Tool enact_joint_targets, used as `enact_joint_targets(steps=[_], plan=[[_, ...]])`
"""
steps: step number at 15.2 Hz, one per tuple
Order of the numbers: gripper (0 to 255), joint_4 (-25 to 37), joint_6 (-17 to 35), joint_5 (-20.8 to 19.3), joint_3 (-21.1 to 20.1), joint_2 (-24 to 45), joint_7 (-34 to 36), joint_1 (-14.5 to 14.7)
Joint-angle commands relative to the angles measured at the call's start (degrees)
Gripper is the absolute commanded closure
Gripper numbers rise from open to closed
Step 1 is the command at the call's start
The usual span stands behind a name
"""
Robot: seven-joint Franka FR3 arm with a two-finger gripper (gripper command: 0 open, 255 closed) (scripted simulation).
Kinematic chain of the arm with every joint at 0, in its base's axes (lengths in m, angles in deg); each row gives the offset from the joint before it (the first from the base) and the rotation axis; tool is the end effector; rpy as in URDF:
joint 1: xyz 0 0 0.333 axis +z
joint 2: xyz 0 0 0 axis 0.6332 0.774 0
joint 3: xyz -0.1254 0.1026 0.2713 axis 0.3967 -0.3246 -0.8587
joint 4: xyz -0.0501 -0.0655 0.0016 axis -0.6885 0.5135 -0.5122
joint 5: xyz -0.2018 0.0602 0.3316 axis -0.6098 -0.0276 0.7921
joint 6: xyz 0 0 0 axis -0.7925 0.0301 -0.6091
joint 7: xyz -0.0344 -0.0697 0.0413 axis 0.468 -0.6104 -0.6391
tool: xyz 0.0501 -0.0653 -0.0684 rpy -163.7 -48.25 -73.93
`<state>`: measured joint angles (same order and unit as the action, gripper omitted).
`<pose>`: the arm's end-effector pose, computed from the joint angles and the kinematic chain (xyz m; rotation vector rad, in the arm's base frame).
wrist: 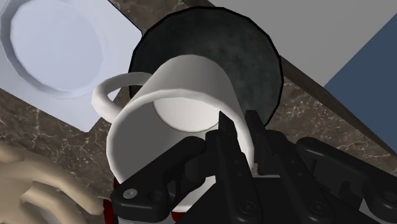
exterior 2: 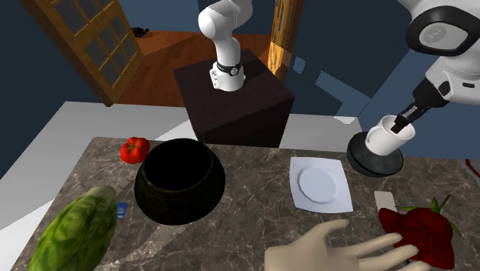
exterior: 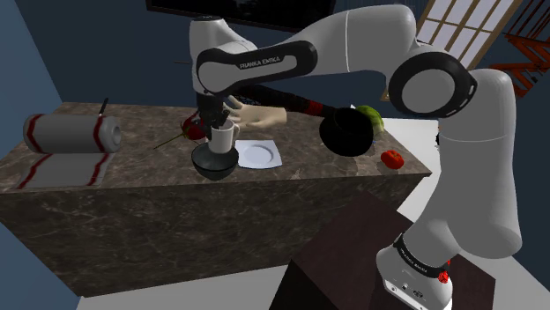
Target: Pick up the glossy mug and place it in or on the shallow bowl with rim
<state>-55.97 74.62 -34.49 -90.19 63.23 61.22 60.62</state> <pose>0.6601 0.2776 0.3809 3.0921 0.0677 0.0741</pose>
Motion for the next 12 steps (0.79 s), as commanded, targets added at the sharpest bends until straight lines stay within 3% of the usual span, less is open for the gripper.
enact_joint_targets(steps=[1, 5, 12], plan=[[255, -0.36, 1.17, -0.05, 0.04, 0.76, 0.05, -0.02], [255, -1.85, 3.64, -0.17, 0.09, 1.74, 0.24, -0.02], [255, -1.85, 3.64, -0.17, 0.09, 1.74, 0.24, -0.02]])
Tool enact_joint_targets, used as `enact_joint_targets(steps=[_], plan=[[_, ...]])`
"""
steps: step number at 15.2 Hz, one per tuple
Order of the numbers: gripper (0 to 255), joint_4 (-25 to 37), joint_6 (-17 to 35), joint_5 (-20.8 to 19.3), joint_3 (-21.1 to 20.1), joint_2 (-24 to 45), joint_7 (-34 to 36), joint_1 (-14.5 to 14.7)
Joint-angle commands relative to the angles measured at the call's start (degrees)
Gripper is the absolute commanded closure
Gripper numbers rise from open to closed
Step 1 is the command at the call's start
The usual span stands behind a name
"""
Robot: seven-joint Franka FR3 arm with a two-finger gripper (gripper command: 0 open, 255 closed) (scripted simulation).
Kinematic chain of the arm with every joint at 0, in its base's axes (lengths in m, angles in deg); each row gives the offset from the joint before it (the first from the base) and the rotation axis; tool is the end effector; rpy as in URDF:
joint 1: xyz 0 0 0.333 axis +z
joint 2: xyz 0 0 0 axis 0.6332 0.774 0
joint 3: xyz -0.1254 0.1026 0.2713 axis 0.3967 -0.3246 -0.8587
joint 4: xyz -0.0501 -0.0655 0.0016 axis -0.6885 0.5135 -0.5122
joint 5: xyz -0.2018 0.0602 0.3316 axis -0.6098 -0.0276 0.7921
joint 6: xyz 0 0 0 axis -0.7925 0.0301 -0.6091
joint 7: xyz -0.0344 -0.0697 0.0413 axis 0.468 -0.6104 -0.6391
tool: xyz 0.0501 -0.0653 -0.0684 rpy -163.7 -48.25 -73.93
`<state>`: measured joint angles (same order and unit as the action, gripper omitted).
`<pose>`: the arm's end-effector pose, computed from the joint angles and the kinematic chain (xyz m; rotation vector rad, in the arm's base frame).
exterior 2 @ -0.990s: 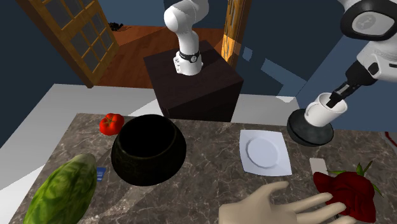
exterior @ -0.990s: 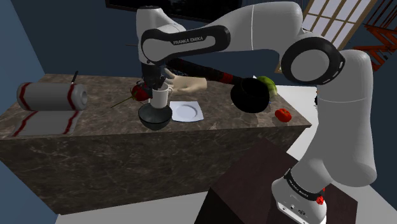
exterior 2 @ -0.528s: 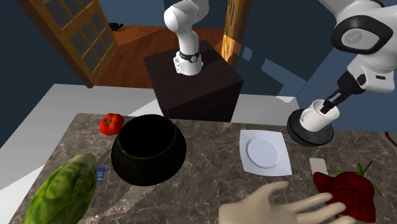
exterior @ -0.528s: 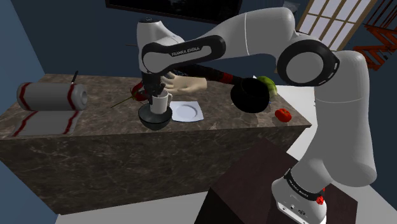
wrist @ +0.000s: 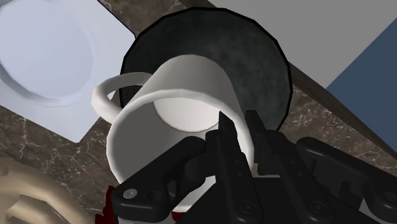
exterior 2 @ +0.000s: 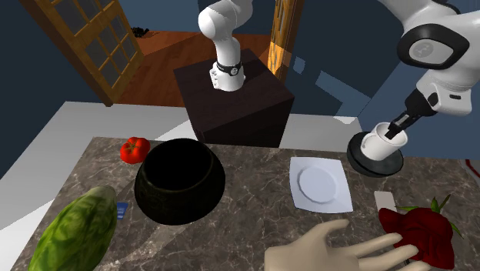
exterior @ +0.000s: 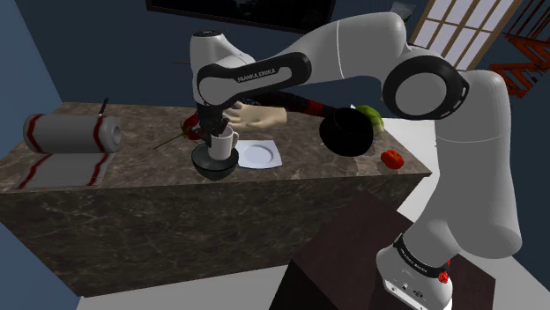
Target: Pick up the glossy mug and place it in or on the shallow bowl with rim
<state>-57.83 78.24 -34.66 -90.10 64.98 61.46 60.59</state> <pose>0.6617 0.2777 0.3493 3.0922 0.0675 0.0745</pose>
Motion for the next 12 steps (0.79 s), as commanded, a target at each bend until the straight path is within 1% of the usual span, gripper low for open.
enact_joint_targets(steps=[1, 6, 10, 12], plan=[[0, 0.01, 0.01, 0.0, 0.0, -0.01, 0.0, 0.0], [0, 0.0, 0.01, 0.0, 0.0, -0.01, 0.0, 0.0], [0, 3.58, -5.93, 0.23, -0.17, -2.37, -0.18, 0.22], [0, 3.56, -5.92, 0.23, -0.17, -2.38, -0.18, 0.22]])
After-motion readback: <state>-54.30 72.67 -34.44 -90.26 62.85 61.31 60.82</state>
